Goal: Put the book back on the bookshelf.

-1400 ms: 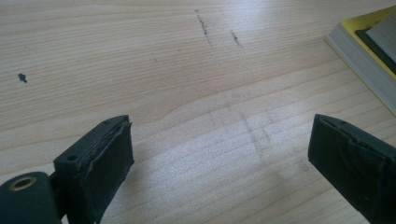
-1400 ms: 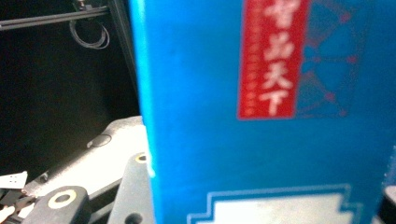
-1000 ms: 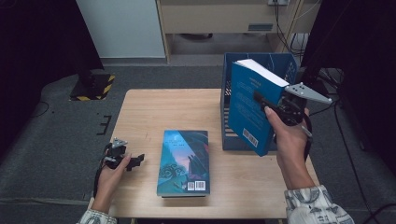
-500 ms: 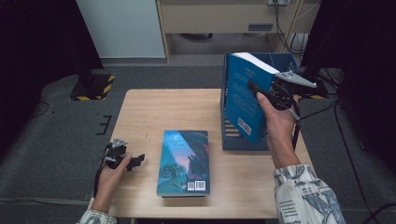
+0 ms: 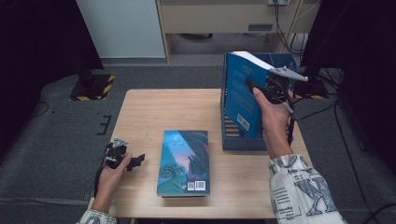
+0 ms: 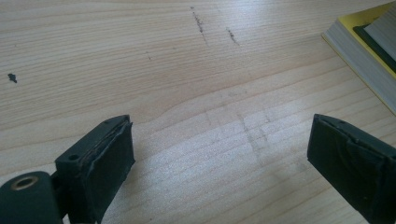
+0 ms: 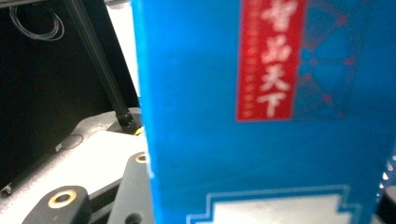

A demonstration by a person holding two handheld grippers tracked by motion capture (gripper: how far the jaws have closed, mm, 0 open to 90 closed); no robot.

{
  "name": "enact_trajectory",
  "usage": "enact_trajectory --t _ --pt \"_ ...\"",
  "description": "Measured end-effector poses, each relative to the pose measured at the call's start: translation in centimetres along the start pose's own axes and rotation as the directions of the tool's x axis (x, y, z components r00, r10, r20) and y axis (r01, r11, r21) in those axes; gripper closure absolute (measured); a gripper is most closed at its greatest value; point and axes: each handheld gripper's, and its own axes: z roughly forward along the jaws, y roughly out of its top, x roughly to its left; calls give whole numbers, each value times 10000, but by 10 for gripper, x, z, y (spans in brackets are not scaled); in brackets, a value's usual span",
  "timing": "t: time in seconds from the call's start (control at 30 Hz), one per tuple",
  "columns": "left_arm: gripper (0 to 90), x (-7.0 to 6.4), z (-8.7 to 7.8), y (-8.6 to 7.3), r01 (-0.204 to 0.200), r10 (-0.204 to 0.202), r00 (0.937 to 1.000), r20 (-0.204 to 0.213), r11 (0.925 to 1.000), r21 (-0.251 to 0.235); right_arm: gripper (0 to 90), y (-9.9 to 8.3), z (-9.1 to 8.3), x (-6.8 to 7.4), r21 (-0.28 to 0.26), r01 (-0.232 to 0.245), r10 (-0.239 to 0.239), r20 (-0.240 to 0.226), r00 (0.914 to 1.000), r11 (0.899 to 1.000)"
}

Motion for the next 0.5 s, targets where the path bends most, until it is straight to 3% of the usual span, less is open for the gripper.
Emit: enact_trajectory --t 0.5 --pt "67 0 0 1 -28 27 10000 34 10000 4 611 -4 24 -9 321 -157 144 417 9990 9994"
